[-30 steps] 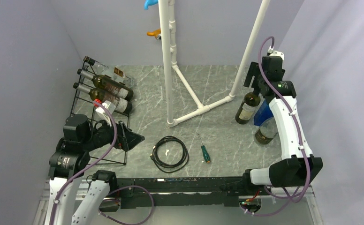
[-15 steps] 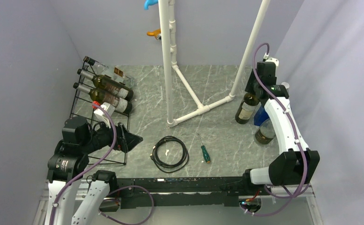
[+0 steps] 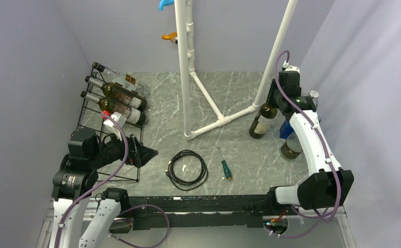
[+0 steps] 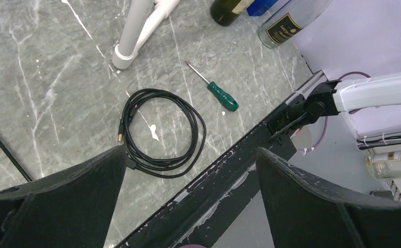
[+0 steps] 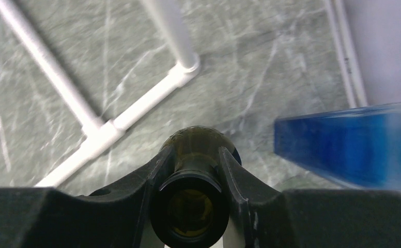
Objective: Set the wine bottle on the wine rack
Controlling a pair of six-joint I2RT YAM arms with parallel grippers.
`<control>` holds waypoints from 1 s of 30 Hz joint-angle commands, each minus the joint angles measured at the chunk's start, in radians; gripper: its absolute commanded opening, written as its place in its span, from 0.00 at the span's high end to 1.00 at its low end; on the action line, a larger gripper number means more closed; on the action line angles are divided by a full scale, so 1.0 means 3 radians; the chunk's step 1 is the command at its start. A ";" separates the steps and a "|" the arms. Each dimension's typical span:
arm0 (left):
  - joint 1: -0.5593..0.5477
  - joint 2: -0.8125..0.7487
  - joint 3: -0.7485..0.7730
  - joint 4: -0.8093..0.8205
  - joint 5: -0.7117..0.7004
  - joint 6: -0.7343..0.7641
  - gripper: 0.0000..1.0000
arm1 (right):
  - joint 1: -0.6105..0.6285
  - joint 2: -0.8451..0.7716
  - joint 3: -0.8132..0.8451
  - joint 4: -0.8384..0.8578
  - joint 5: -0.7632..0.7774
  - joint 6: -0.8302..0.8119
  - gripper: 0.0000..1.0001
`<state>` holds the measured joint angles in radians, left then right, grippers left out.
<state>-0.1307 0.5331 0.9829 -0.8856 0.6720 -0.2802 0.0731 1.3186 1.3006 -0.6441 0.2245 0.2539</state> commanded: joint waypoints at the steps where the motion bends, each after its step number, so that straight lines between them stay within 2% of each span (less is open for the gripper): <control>1: -0.0009 0.0043 -0.0016 0.0212 0.0203 -0.0067 0.00 | 0.0197 -0.0286 0.0068 0.0084 -0.0411 -0.0012 0.96; 3: -0.0009 0.0057 -0.0046 0.0285 0.0307 -0.0118 0.00 | 0.0238 -0.0332 0.0098 0.0046 -0.0653 -0.0008 1.00; 5: -0.0014 0.0067 -0.0096 0.0387 0.0395 -0.0181 0.01 | 0.0244 -0.0367 0.0103 0.0070 -0.1170 0.0007 1.00; 8: -0.0074 0.0060 -0.0128 0.0458 0.0302 -0.0185 0.01 | 0.0303 -0.0384 0.0113 0.0131 -0.1796 0.0094 1.00; 13: -0.0362 0.0063 -0.0145 0.0654 0.0144 -0.0280 0.00 | 0.0545 -0.0272 0.0204 0.0155 -0.2414 0.0208 1.00; 18: -0.0995 0.0173 -0.0168 0.0840 -0.0399 -0.0441 0.01 | 0.0854 -0.0191 0.0275 0.0227 -0.2690 0.0325 1.00; 23: -0.1772 0.0381 -0.0121 0.1047 -0.1132 -0.0573 0.01 | 0.1037 -0.0284 -0.0057 0.0689 -0.3055 0.0698 1.00; 30: -0.2759 0.1055 0.0265 0.0972 -0.2208 -0.0631 0.00 | 0.1412 -0.0418 -0.0430 0.1017 -0.3071 0.1019 1.00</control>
<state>-0.8509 0.7536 0.9665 -0.6289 0.2379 -0.4427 0.4408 1.2575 1.1919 -0.5007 -0.6113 0.4442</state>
